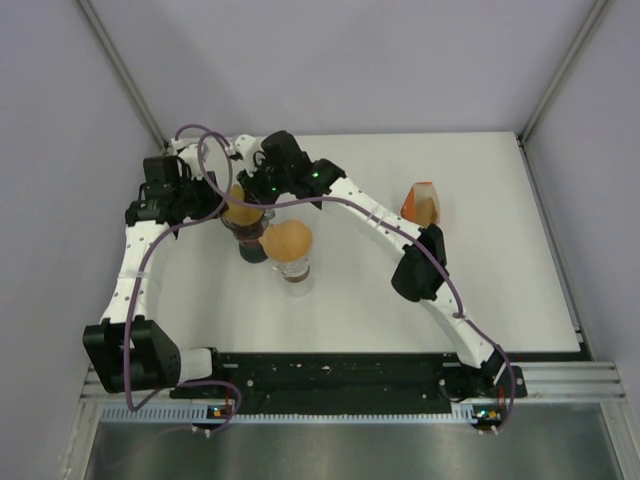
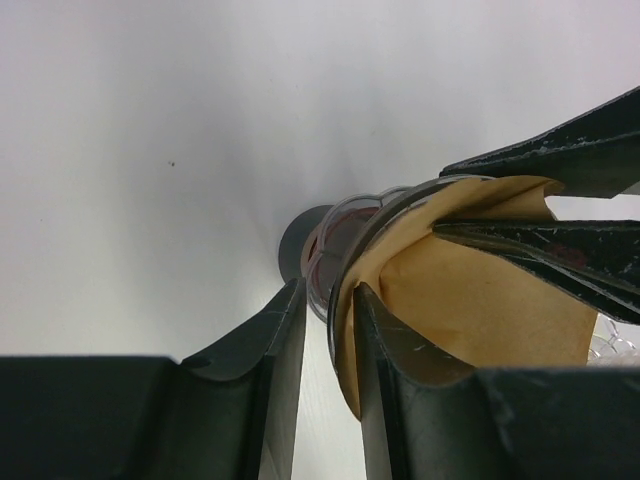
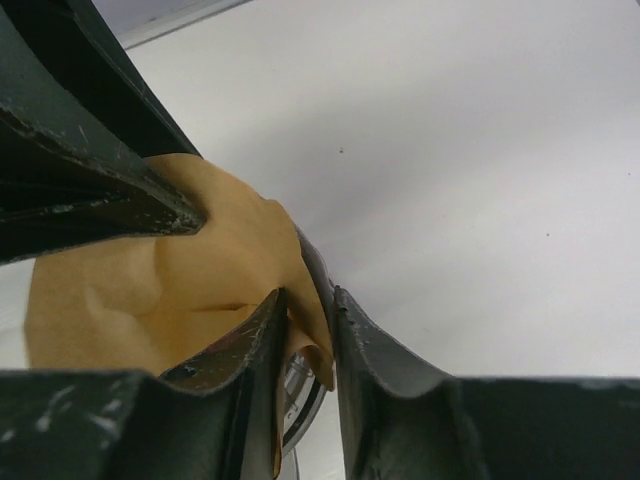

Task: Place the coffee filter in the dripper
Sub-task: Adjust the coffee filter in the coffee dripper.

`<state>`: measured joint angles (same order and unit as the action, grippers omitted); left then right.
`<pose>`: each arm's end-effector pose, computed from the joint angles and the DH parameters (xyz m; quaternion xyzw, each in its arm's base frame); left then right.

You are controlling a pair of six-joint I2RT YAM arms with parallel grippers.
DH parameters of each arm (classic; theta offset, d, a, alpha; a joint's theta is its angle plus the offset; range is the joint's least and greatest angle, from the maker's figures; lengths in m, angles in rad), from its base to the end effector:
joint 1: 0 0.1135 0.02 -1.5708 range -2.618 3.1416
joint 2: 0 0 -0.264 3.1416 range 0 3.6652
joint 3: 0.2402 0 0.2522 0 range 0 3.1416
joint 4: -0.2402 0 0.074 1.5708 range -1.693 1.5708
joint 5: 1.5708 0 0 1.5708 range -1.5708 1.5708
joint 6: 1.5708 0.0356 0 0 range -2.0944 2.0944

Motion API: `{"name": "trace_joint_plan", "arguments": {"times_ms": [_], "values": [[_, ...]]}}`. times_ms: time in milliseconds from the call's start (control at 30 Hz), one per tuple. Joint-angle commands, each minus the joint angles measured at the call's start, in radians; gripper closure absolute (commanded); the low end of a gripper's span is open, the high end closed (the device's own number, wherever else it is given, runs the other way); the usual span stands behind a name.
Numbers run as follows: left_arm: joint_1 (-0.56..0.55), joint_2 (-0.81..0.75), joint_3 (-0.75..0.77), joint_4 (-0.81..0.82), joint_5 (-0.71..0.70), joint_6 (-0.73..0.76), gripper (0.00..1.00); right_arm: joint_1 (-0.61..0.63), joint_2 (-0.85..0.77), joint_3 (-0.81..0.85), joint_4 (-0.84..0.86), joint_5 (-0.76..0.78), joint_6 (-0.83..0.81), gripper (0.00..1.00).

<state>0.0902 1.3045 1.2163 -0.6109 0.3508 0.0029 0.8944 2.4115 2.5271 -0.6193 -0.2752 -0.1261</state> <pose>0.2820 0.0132 0.3372 0.0347 0.8950 -0.1387 0.4226 0.3355 0.4333 0.3252 -0.4774 0.7102 0.2983 0.4228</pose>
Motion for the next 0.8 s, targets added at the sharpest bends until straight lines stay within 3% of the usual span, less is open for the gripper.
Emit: {"name": "trace_joint_plan", "arguments": {"times_ms": [0, 67, 300, 433, 767], "values": [[-0.001, -0.022, -0.012, 0.011, -0.007, 0.028, 0.69, 0.034, 0.015, 0.022, -0.053, 0.004, -0.047, 0.61], [0.000, -0.024, -0.014, 0.010, -0.010, 0.029, 0.68, 0.035, 0.005, 0.033, -0.054, 0.005, -0.046, 0.46], [0.000, -0.027, 0.020, -0.023, -0.013, 0.032, 0.63, 0.034, -0.077, 0.032, -0.025, 0.007, -0.012, 0.23], [-0.001, -0.031, 0.034, -0.030, -0.006, 0.035, 0.57, 0.034, -0.124, 0.027, 0.006, -0.009, 0.003, 0.01], [0.000, -0.039, 0.052, -0.041, 0.002, 0.039, 0.48, 0.017, -0.232, -0.053, 0.041, 0.022, 0.006, 0.01]]}}
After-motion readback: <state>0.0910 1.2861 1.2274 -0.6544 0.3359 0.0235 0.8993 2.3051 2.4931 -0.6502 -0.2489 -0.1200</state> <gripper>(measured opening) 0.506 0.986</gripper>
